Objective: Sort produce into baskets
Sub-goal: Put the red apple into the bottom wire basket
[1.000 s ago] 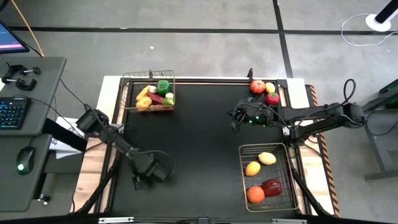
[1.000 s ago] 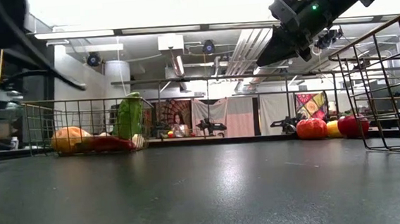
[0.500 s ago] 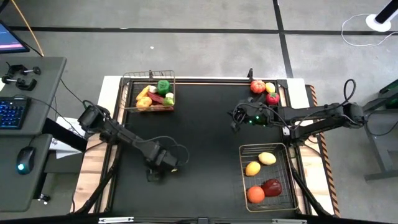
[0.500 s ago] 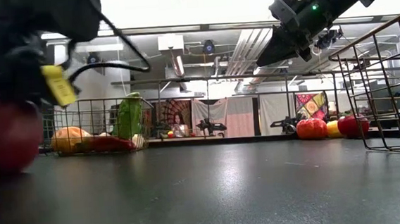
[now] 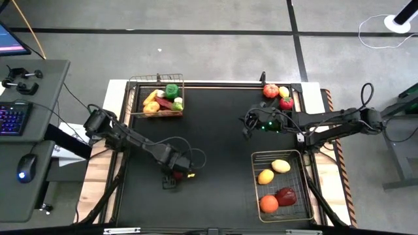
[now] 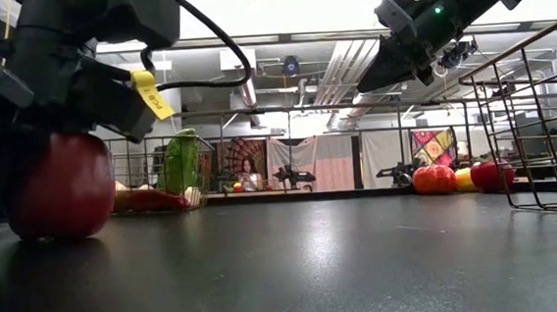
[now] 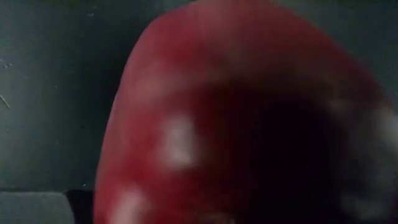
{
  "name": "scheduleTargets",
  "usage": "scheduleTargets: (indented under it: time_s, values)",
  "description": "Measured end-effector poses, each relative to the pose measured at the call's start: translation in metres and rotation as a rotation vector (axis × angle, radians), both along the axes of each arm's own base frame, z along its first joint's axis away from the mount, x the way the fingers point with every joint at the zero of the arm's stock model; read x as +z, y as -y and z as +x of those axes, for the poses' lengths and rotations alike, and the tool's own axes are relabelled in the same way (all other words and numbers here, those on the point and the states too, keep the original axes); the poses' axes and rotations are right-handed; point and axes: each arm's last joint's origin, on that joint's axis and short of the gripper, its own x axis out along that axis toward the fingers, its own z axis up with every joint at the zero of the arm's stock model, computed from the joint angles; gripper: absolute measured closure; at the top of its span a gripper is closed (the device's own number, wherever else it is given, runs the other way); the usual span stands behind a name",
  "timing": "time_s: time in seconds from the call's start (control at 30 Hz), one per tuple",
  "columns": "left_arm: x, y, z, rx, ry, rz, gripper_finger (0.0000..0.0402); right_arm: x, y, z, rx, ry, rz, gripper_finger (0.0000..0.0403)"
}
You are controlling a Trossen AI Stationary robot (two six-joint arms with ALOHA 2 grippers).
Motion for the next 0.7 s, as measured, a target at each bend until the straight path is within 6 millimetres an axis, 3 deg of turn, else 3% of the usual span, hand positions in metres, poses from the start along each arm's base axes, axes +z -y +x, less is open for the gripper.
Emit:
scheduleTargets:
  time_s: [0.47, 0.57, 0.7]
  values:
    - [-0.0003, 0.0012, 0.0024, 0.042, 0.052, 0.076, 0.0166, 0.0, 0.0, 0.0, 0.001, -0.001, -0.002, 0.0403]
    - [-0.0004, 0.003, 0.0027, 0.064, 0.063, 0.09, 0.0194, 0.0, 0.0, 0.0, 0.002, -0.001, -0.002, 0.0403]
    - [-0.0006, 0.0037, 0.0027, 0.088, 0.072, 0.107, 0.0267, 0.0, 0.0, 0.0, 0.002, -0.001, -0.002, 0.0403]
